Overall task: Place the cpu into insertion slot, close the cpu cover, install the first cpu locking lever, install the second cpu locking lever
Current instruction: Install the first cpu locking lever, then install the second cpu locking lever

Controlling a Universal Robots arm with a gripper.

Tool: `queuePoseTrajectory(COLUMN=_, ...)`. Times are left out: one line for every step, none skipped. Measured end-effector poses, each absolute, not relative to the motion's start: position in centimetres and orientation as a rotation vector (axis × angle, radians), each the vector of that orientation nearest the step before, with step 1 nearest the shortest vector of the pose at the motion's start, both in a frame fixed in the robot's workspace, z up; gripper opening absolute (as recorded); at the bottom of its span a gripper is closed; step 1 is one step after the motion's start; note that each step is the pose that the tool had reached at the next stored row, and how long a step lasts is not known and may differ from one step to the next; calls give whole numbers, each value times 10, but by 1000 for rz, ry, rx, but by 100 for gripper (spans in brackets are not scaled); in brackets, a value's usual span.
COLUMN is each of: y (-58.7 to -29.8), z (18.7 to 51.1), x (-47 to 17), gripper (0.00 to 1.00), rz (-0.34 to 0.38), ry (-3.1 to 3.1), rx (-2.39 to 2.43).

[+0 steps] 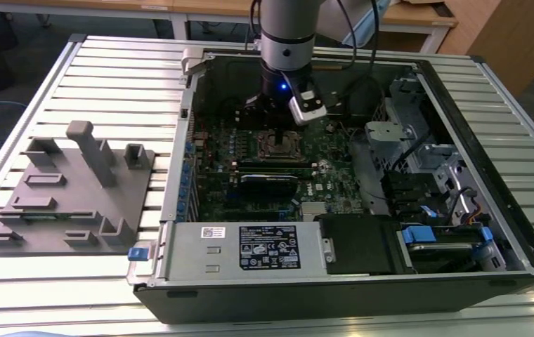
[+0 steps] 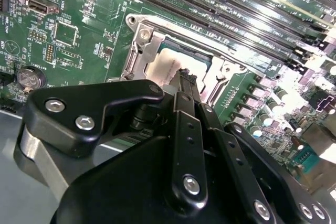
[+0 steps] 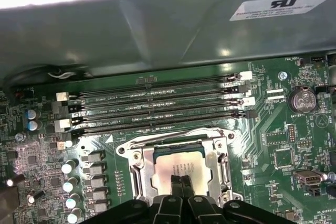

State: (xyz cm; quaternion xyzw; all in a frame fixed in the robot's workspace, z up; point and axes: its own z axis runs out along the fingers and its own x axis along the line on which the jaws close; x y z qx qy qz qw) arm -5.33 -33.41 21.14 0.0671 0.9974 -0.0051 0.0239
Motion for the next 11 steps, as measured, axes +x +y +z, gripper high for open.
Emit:
queuePoseTrajectory(y=-334, z=211, x=-53, gripper=11, rz=-15, ry=3087, rx=200)
queuePoseTrajectory(y=-334, z=211, x=-53, gripper=11, rz=-15, ry=3088, rx=194)
queuePoseTrajectory(y=-334, z=211, x=-53, gripper=11, rz=-15, ry=3088, rx=188)
queuePoseTrajectory(y=-334, z=211, x=-53, gripper=11, rz=-15, ry=3088, rx=186)
queuePoseTrajectory(y=-334, z=211, x=-53, gripper=11, rz=-15, ry=3088, rx=186)
queuePoseTrajectory(y=-334, z=210, x=-53, gripper=11, rz=-14, ry=3090, rx=143)
queuePoseTrajectory(y=-334, z=210, x=-53, gripper=11, rz=-13, ry=3092, rx=101)
queuePoseTrajectory(y=-334, z=210, x=-53, gripper=11, rz=-13, ry=3092, rx=101)
queuePoseTrajectory(y=-334, z=210, x=-53, gripper=11, rz=-13, ry=3092, rx=100)
queuePoseTrajectory(y=-334, z=210, x=-53, gripper=11, rz=-13, ry=3092, rx=100)
queuePoseTrajectory(y=-334, z=210, x=-53, gripper=11, rz=-13, ry=3092, rx=100)
